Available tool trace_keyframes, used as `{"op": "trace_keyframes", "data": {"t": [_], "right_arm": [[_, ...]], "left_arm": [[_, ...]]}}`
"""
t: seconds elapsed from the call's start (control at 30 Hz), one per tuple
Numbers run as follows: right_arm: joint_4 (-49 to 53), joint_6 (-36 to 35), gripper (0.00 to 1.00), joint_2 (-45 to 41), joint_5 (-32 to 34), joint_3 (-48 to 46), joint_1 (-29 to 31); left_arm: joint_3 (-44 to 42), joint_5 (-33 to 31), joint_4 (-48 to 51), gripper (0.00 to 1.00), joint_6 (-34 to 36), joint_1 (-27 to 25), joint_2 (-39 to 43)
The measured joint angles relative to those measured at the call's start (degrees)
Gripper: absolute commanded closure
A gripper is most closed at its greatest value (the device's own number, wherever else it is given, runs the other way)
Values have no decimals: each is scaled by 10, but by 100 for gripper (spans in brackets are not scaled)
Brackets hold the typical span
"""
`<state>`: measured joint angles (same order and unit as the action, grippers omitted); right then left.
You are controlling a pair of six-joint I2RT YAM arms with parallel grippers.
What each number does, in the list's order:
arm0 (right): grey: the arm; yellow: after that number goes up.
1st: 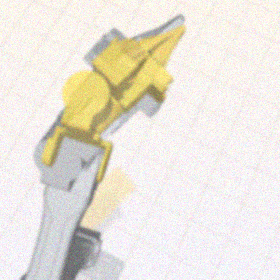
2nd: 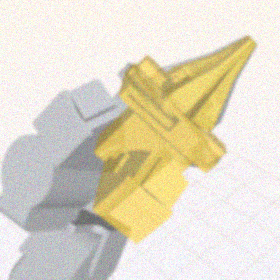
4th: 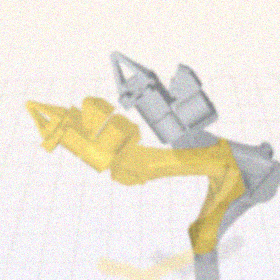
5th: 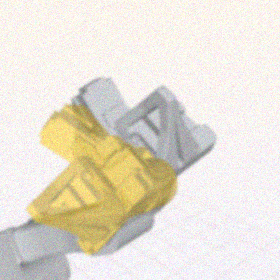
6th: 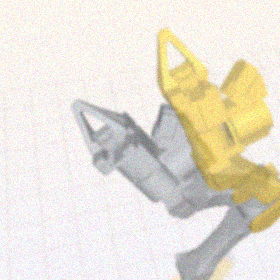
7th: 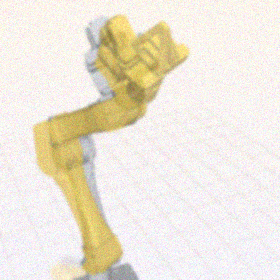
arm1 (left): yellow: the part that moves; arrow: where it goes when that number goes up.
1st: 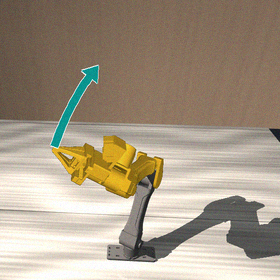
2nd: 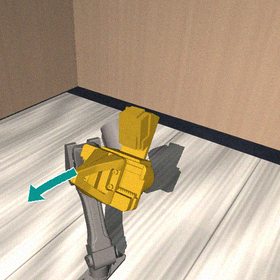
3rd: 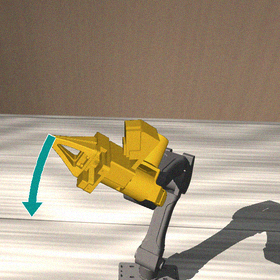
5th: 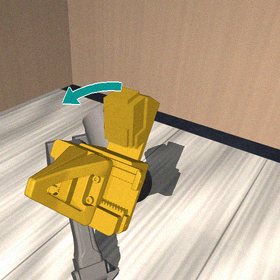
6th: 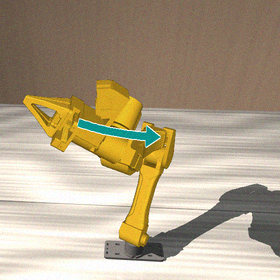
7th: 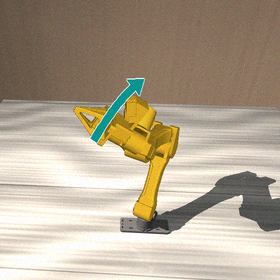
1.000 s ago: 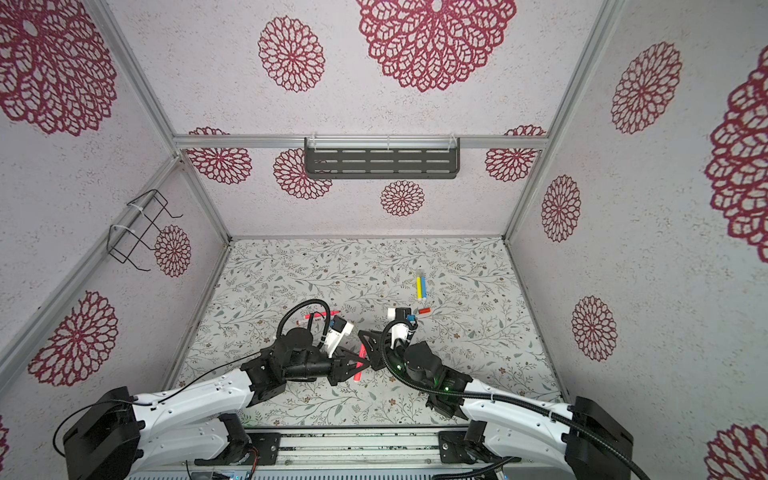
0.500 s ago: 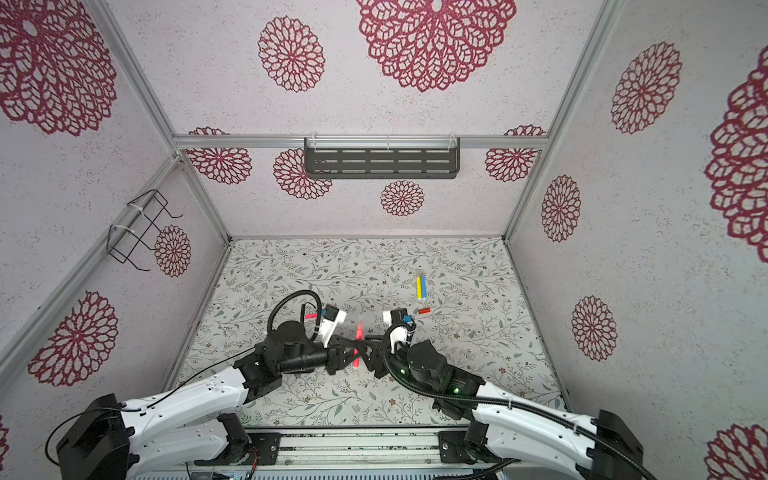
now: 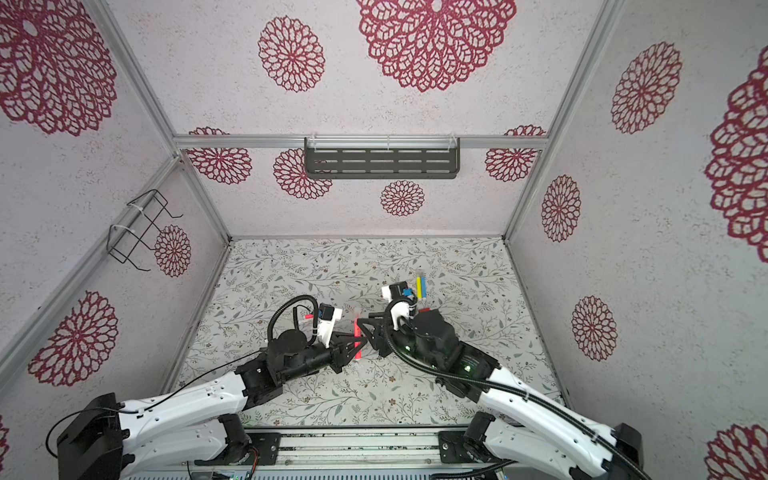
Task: Insert the pens into the pen caps
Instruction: 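Press the cap down and grip the capped highlighter with the right gripper, then open the left gripper to release the highlighter while the right gripper holds it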
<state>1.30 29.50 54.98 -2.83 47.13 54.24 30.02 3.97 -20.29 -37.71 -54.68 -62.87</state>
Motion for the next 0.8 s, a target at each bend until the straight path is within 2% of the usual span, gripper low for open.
{"op": "trace_keyframes", "data": {"t": [0.17, 0.43, 0.53, 0.6, 0.63, 0.67, 0.7, 0.73, 0.8], "right_arm": [[16, -9, 67, 58, -15, 3, -1], [15, -14, 74, 63, -35, 10, -2], [10, -15, 91, 71, -49, 13, -5], [10, -16, 96, 80, -55, 17, -7], [11, -17, 96, 83, -57, 19, -9], [11, -17, 96, 85, -58, 19, -10], [12, -17, 96, 87, -58, 19, -11], [13, -17, 95, 89, -54, 19, -13], [24, -17, 95, 90, -47, 22, -22]], "left_arm": [[0, -19, 3, 100, 0, -6, 7], [0, -24, 4, 100, 2, -10, 12], [0, -22, 5, 100, 2, -10, 10], [0, -27, 5, 98, 2, -9, 7], [0, -31, 6, 87, 2, -9, 5], [0, -34, 9, 68, 2, -9, 5], [0, -39, 13, 52, 2, -9, 5], [1, -43, 18, 47, 3, -10, 5], [3, -65, 33, 43, -1, -12, 4]]}}
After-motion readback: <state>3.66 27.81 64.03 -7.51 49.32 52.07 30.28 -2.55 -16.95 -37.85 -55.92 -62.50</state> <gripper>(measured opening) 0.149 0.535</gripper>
